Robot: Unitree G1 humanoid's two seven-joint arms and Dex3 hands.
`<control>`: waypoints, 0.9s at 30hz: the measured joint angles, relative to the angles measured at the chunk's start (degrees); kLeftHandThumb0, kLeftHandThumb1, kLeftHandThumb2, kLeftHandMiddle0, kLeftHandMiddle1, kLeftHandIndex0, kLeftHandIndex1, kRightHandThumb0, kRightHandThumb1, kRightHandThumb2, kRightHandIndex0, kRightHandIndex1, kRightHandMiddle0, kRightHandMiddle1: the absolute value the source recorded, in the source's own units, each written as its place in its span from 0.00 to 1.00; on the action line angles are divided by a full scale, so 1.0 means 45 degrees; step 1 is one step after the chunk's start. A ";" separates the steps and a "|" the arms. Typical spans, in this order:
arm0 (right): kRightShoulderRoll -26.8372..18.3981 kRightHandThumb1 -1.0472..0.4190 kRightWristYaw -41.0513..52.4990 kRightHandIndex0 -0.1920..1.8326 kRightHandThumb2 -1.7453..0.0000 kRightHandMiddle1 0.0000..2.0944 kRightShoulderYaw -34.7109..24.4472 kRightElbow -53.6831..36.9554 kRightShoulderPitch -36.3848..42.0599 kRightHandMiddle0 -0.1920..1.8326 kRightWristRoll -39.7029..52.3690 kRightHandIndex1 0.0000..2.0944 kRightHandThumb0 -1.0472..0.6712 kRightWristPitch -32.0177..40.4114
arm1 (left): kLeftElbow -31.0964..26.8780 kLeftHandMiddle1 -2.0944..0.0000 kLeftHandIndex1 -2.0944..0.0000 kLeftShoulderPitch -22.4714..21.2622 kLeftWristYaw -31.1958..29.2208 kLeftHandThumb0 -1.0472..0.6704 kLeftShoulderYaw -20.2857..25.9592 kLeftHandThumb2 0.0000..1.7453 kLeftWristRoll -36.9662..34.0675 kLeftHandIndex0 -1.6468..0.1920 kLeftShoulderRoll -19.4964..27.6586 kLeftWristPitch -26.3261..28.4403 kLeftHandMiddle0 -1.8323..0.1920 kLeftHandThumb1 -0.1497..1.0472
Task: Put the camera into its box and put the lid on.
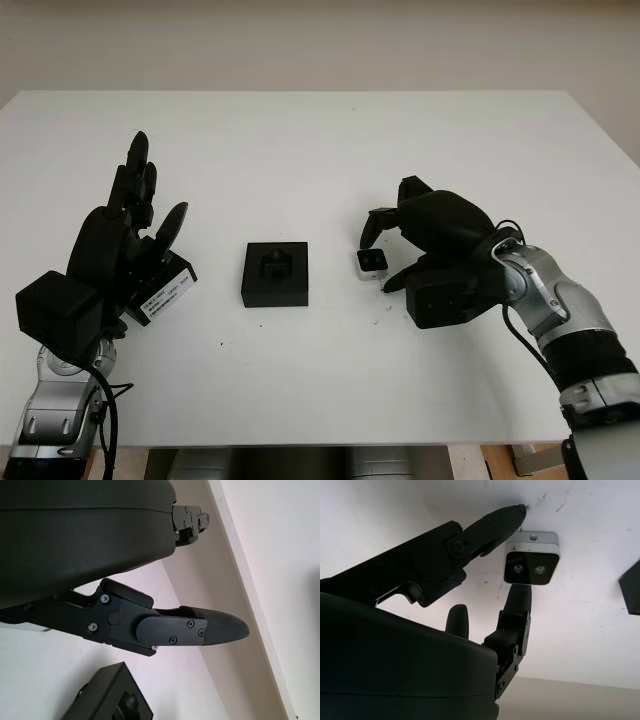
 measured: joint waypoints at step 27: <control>0.0275 0.16 -0.0343 0.00 0.97 0.47 0.0025 0.0209 0.0000 0.34 0.0049 0.99 0.26 -0.0271 | -0.0043 0.97 0.98 0.0127 -0.0082 0.18 -0.0002 0.21 -0.0015 0.96 0.0000 -0.0032 0.95 1.00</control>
